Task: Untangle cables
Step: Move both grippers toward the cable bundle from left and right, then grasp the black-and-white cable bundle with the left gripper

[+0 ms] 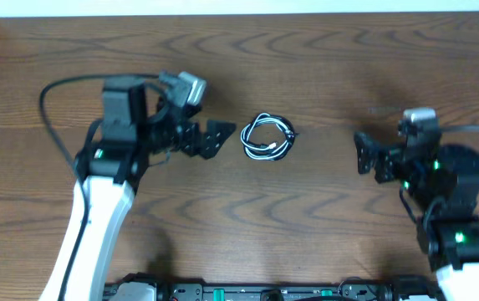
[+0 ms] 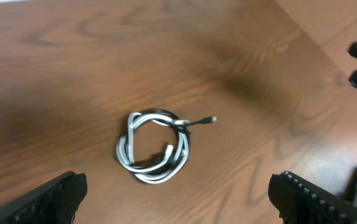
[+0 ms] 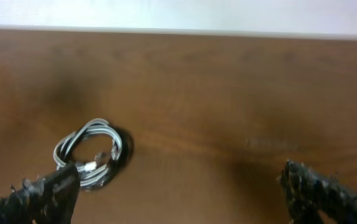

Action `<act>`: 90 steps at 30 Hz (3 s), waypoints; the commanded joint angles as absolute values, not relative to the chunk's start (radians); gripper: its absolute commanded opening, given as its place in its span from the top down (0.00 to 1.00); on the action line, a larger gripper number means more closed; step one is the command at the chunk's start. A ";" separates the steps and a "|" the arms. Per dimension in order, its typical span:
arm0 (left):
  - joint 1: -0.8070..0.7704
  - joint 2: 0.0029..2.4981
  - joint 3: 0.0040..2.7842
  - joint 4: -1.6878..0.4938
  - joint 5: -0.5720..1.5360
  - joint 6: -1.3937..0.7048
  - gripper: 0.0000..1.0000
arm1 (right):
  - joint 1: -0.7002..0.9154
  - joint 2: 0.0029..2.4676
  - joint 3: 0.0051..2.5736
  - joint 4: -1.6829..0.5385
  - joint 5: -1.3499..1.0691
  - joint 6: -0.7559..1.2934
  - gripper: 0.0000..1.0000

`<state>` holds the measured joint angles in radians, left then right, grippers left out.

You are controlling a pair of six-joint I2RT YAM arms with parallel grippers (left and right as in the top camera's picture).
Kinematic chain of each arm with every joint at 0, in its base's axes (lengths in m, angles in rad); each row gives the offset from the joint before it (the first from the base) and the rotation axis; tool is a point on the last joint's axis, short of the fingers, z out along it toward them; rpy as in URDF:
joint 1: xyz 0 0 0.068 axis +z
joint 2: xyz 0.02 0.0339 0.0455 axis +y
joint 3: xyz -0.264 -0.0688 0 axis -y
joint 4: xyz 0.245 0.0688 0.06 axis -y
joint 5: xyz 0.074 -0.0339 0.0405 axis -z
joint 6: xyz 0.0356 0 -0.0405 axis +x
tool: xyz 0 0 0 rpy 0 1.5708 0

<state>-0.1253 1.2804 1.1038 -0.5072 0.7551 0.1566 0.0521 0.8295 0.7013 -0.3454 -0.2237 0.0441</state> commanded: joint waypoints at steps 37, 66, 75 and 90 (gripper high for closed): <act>-0.270 1.556 1.140 -0.444 0.417 -0.320 0.38 | 0.060 1.125 0.838 -0.368 -0.447 0.258 0.29; -0.477 1.909 1.137 -0.322 0.095 -0.620 0.62 | 0.061 1.216 0.837 -0.402 -0.474 0.258 0.28; -0.477 1.962 1.136 -0.315 0.077 -0.623 0.69 | 0.061 1.216 0.837 -0.402 -0.474 0.258 0.27; -0.477 1.793 1.153 -0.273 0.266 -0.591 0.93 | 0.061 1.216 0.837 -0.392 -0.487 0.258 0.29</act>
<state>-0.4763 1.8923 1.1404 -0.2821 0.1570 -0.6235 0.0521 1.2129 0.8185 -0.3973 -0.4644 0.2531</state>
